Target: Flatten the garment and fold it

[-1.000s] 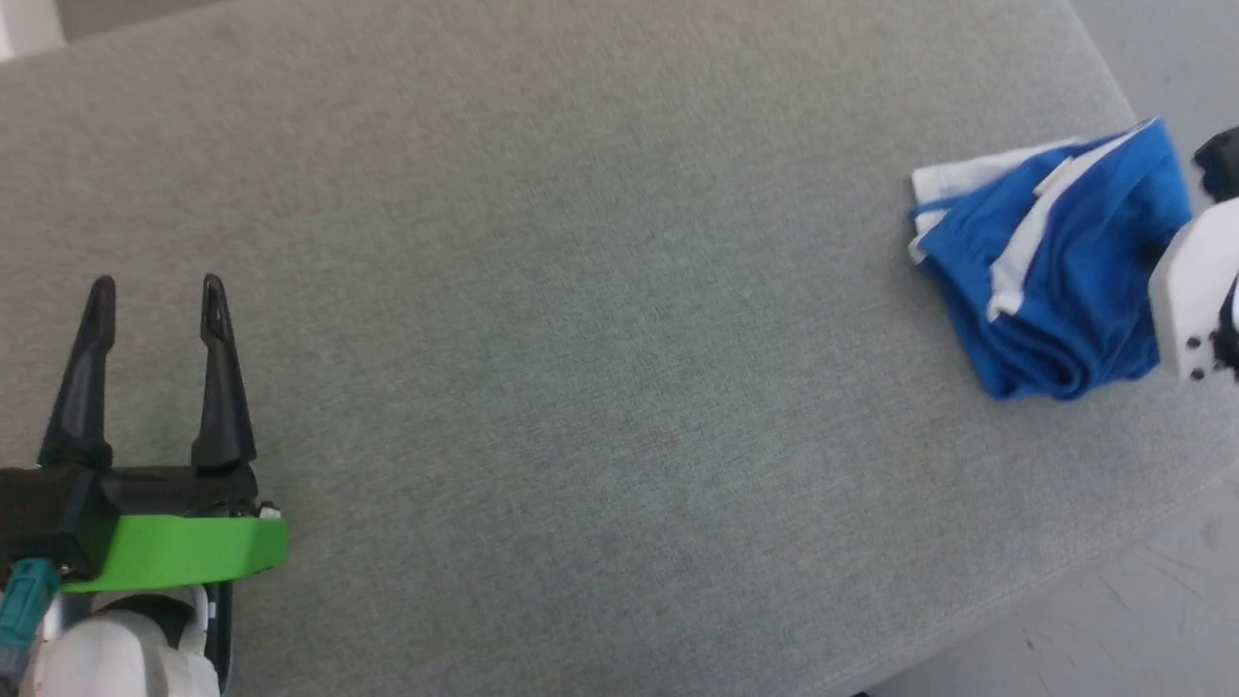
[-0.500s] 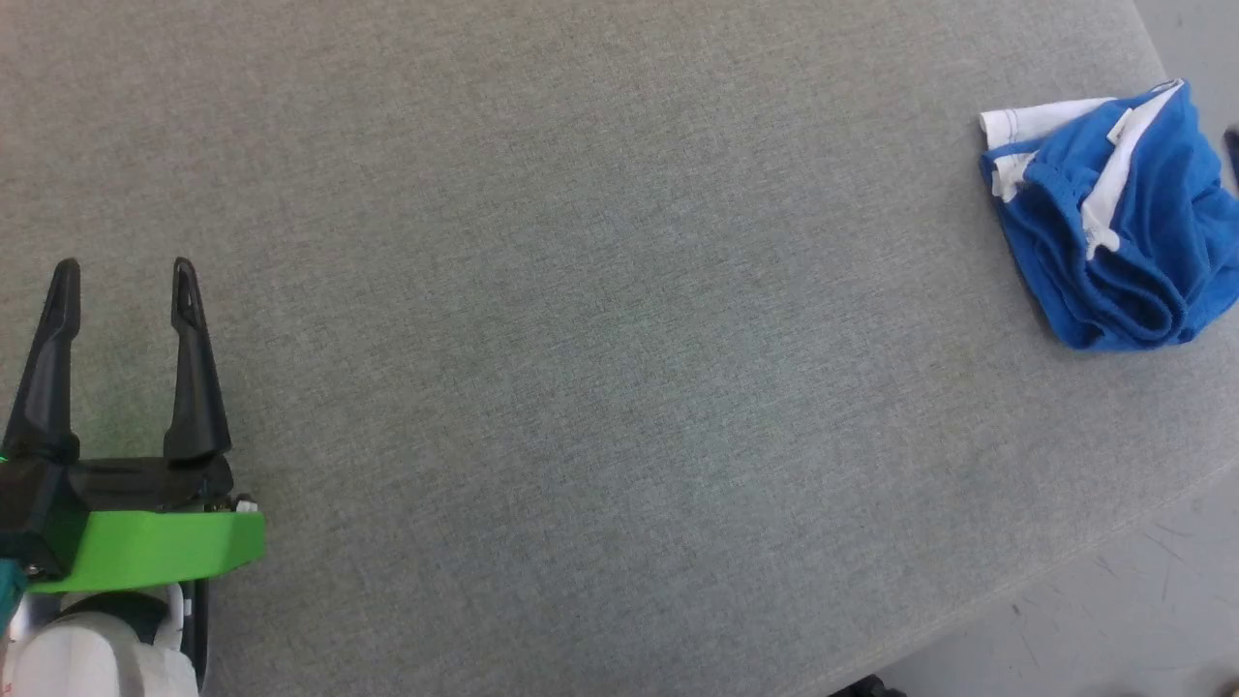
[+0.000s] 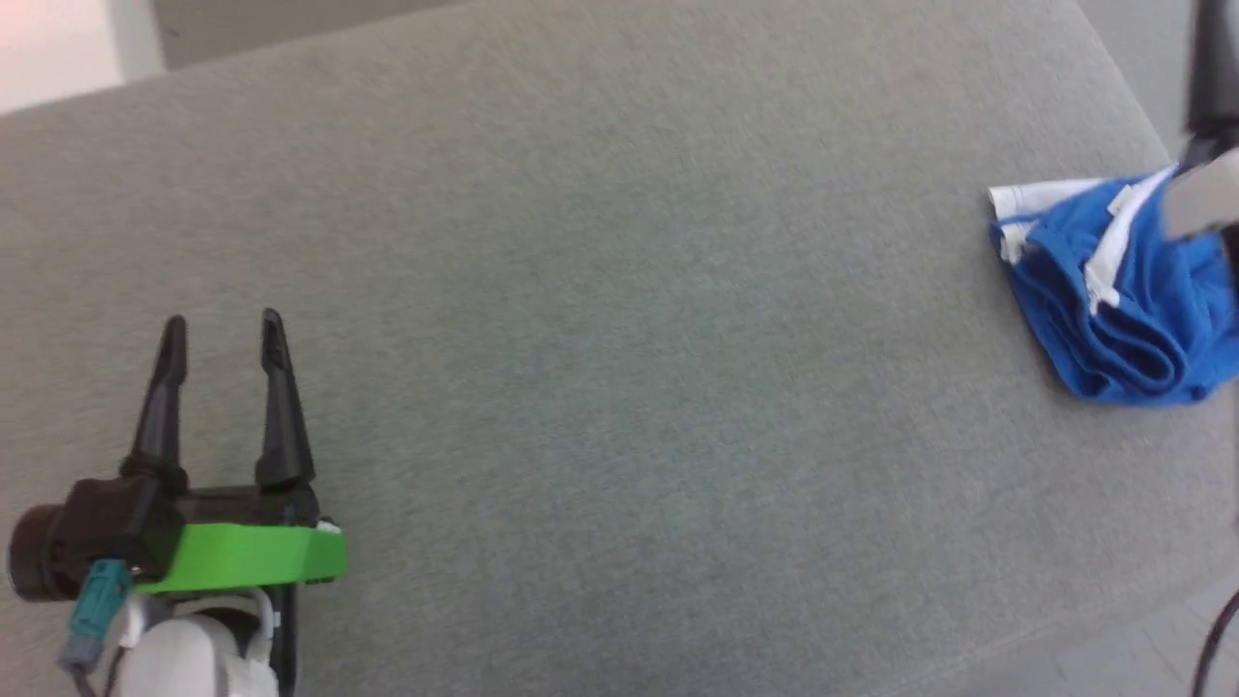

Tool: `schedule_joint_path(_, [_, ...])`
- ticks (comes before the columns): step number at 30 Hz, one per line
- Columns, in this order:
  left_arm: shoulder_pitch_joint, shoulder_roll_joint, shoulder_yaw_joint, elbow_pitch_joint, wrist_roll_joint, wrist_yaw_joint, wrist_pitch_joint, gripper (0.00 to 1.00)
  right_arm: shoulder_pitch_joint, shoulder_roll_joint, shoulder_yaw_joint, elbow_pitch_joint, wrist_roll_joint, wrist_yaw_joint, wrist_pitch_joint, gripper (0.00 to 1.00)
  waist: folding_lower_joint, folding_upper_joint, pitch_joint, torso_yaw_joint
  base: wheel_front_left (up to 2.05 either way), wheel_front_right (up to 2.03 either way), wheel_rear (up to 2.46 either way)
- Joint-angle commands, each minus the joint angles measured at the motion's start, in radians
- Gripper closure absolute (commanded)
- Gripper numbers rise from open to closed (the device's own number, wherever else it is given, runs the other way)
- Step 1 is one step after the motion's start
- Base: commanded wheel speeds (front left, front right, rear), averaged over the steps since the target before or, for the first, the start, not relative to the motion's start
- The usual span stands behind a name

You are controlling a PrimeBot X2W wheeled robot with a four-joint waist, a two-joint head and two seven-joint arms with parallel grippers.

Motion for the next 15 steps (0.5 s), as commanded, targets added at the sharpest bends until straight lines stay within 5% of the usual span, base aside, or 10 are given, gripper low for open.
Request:
schedule_joint_path(1, [-0.007, -0.004, -0.006, 0.013, -0.013, 0.003, -0.01, 0.0, 0.039, 0.046, -0.012, -0.039, 0.008, -0.002, -0.033, 0.0, 0.0, -0.0001, -0.118, 0.112, 0.0, 0.0, 0.0])
schedule_joint_path(7, [-0.009, -0.017, -0.028, 0.068, -0.02, 0.006, -0.024, 0.0, 0.212, 0.216, -0.039, -0.166, 0.019, -0.002, -0.098, 0.0, 0.0, -0.0001, -0.215, 0.212, 0.0, 0.0, 0.0])
schedule_joint_path(15, [0.017, -0.021, -0.036, 0.109, -0.02, 0.016, -0.028, 0.0, 0.377, 0.268, -0.005, -0.183, 0.044, -0.002, -0.131, 0.0, 0.0, -0.0001, -0.274, 0.304, 0.0, 0.0, 0.0])
